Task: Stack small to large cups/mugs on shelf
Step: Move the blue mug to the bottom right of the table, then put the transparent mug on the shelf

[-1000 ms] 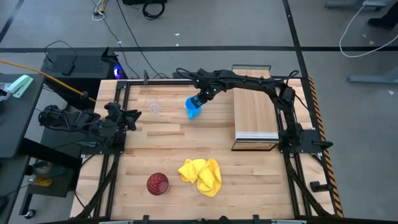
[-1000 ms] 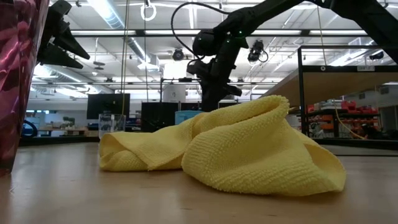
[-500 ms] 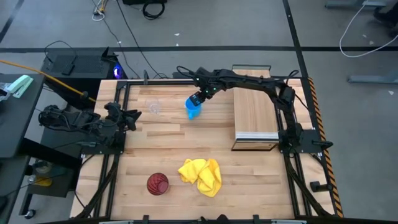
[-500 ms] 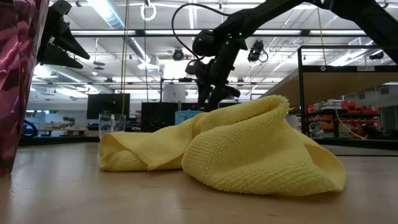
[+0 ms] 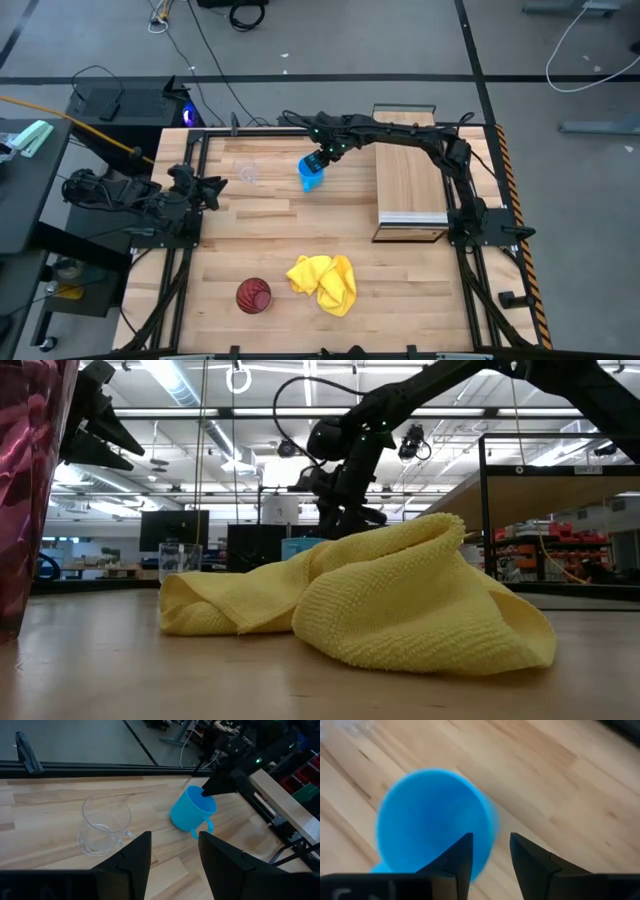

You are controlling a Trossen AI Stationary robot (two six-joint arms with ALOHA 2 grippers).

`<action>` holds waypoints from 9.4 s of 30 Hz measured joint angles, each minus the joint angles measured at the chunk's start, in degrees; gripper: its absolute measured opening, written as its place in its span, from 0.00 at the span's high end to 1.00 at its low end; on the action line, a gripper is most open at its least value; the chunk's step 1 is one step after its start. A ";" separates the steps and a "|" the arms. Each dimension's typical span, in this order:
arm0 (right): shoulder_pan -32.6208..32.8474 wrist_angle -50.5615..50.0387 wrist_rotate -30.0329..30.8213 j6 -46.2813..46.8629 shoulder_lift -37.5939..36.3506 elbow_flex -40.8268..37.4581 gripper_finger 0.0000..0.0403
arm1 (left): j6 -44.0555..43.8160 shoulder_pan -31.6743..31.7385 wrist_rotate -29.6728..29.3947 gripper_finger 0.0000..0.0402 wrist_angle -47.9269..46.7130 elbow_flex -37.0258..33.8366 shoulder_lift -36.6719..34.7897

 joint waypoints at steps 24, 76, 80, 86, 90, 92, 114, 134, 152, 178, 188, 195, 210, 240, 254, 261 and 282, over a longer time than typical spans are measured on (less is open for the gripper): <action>0.42 0.08 0.22 0.55 1.40 -0.02 0.98 | -0.05 0.00 -0.02 0.57 -0.02 0.00 0.00; 69.05 -12.92 13.75 77.01 -29.35 -32.23 0.98 | -0.95 0.00 0.86 0.57 -1.14 -0.02 0.00; 69.83 -12.71 13.49 80.57 -28.44 -35.39 0.98 | -0.83 0.00 2.33 0.57 -1.31 -0.02 0.00; 69.79 -17.70 14.66 80.98 -28.41 -36.20 0.98 | -0.85 0.00 2.78 0.57 -2.35 -0.02 0.00; 69.80 -19.68 16.33 81.00 -28.41 -36.20 0.98 | -0.88 0.00 2.80 0.57 -3.13 -0.02 0.00; 69.79 -19.21 17.24 80.52 -28.41 -36.41 0.98 | -1.00 0.00 2.80 0.57 -3.53 -0.04 0.00; 69.73 -14.53 17.44 78.83 -28.43 -40.22 0.91 | -1.01 0.00 2.80 0.57 -3.82 -0.04 0.00; 69.79 -13.89 18.87 80.91 -38.15 -39.21 0.65 | -2.82 1.27 2.60 0.57 -1.76 -0.04 2.27; 69.75 -11.35 50.43 67.77 -63.05 -39.15 0.66 | 17.13 37.26 20.35 0.57 -8.41 18.95 22.27; 67.88 -12.61 51.88 53.80 -66.18 -39.15 0.66 | 45.18 73.98 59.34 0.57 -11.74 31.08 61.48; 65.83 -12.63 51.89 52.63 -66.18 -39.15 0.66 | 45.09 73.72 57.46 0.57 -8.09 31.08 68.04; 65.83 -12.64 52.11 52.63 -66.18 -39.15 0.66 | 45.04 73.67 57.33 0.58 -5.69 31.08 71.28; 64.14 -12.77 52.52 51.75 -66.16 -39.15 0.66 | 43.13 68.76 57.36 0.95 1.70 31.08 74.23; 33.46 -11.33 34.27 21.30 -65.69 -39.15 0.66 | 48.09 42.12 55.26 0.97 -9.69 73.68 95.88; 15.04 -0.61 20.02 3.14 -55.84 -35.80 0.66 | 50.21 41.96 55.39 0.96 -16.38 86.16 109.23; 9.69 -4.62 17.63 -4.24 -47.96 -25.30 0.66 | 50.82 41.96 55.39 0.97 -16.55 86.15 109.61; 6.91 -19.60 14.51 -8.06 -35.23 -12.48 0.66 | 50.73 41.68 55.86 0.97 -17.05 85.81 112.10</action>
